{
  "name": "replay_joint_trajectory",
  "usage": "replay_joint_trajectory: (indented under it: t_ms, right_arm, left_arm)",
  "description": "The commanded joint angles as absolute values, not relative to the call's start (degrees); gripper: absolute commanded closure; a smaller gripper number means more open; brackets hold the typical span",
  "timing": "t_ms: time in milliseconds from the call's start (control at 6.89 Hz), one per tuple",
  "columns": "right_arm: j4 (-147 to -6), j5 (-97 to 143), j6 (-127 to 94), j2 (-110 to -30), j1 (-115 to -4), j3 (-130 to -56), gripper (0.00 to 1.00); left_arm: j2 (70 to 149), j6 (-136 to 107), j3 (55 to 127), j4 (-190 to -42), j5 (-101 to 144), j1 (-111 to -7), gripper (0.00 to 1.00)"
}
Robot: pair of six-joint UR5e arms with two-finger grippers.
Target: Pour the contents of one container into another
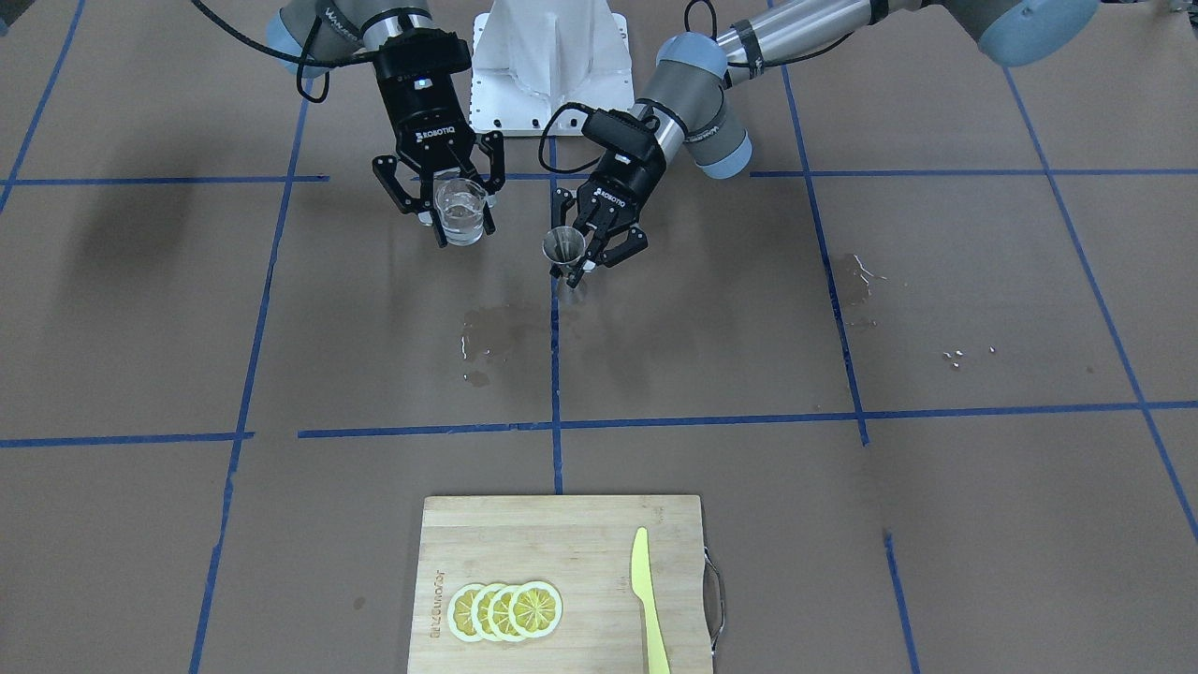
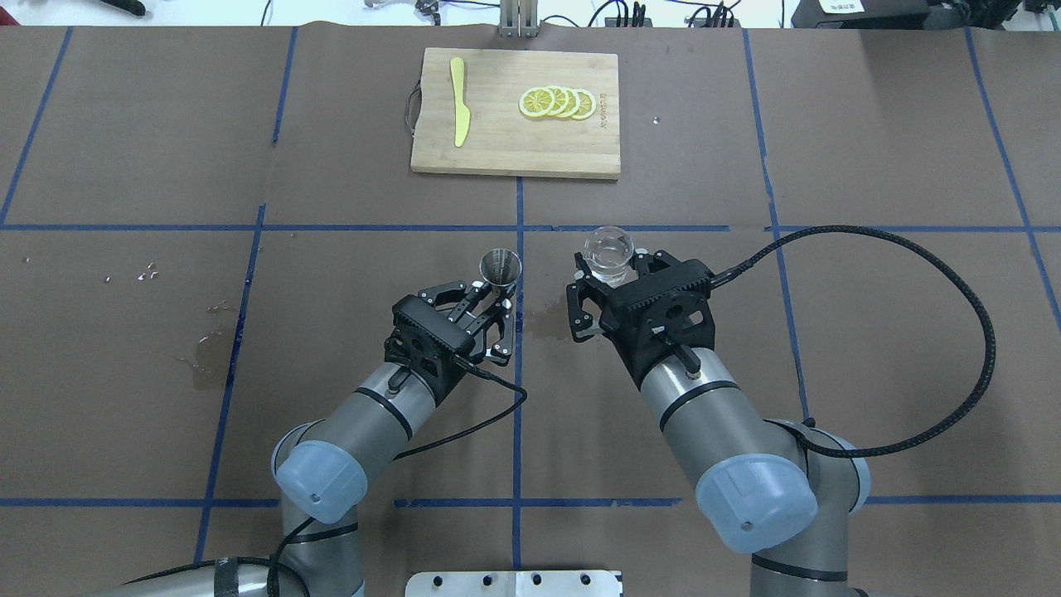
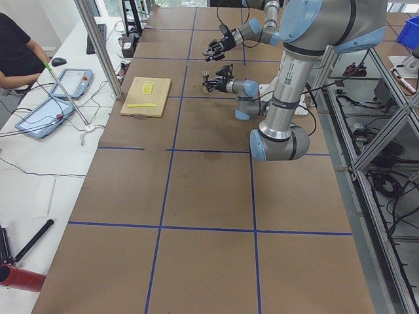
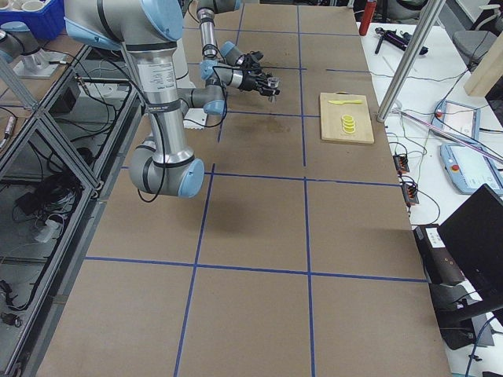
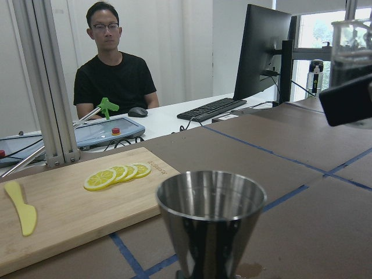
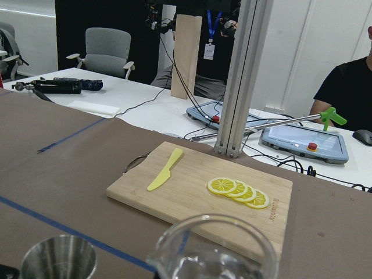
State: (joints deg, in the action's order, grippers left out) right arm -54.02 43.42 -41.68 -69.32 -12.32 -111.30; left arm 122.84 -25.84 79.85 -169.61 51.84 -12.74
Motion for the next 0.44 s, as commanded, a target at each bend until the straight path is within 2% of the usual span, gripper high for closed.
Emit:
replay_joint_trajectory:
  t_ms: [0, 290]
  right_arm:
    - [-62.37, 44.3, -38.86, -66.2, -12.57, -112.94, 1.0]
    - [-67.03, 43.86, -38.58, -64.26, -12.57, -112.94, 1.0]
  left_arm:
    - [123.22, -25.66, 79.63, -169.72, 52.64, -12.74, 1.0]
    - [123.4, -25.66, 79.63, -169.72, 52.73, -12.74, 1.0]
